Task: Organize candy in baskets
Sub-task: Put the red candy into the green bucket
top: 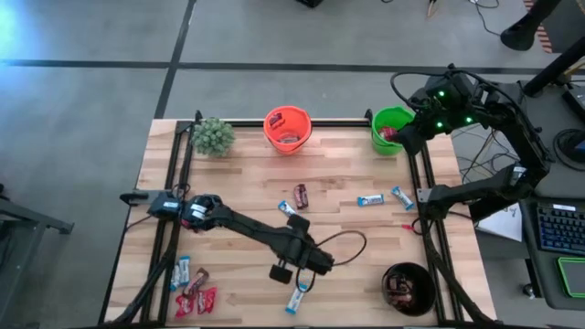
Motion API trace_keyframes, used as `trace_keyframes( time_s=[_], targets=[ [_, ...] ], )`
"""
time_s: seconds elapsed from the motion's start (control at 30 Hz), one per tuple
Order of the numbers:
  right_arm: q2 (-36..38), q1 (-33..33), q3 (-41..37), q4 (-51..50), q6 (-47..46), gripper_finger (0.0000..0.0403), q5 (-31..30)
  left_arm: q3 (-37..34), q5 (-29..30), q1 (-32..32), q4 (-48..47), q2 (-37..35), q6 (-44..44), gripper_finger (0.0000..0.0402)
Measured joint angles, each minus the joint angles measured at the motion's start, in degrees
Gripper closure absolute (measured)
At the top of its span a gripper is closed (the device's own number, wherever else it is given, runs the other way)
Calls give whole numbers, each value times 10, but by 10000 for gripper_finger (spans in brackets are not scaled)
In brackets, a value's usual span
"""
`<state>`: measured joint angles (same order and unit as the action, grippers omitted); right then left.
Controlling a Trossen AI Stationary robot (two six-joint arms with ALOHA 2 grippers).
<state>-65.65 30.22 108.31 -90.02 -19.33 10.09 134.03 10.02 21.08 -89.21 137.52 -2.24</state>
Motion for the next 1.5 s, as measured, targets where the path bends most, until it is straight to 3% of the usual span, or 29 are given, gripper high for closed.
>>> trace_keyframes(
  time_s=[0.3,0.8,1.5],
  targets=[
    [4,0,0,0,0,236,-52,5,35,-52,-8,-45,17,400],
    [-42,0,0,2,51,174,-37,9,103,-170,8,-104,65,400],
    [-57,1,-11,131,140,179,-37,9,117,-308,125,-167,123,400]
  ],
)
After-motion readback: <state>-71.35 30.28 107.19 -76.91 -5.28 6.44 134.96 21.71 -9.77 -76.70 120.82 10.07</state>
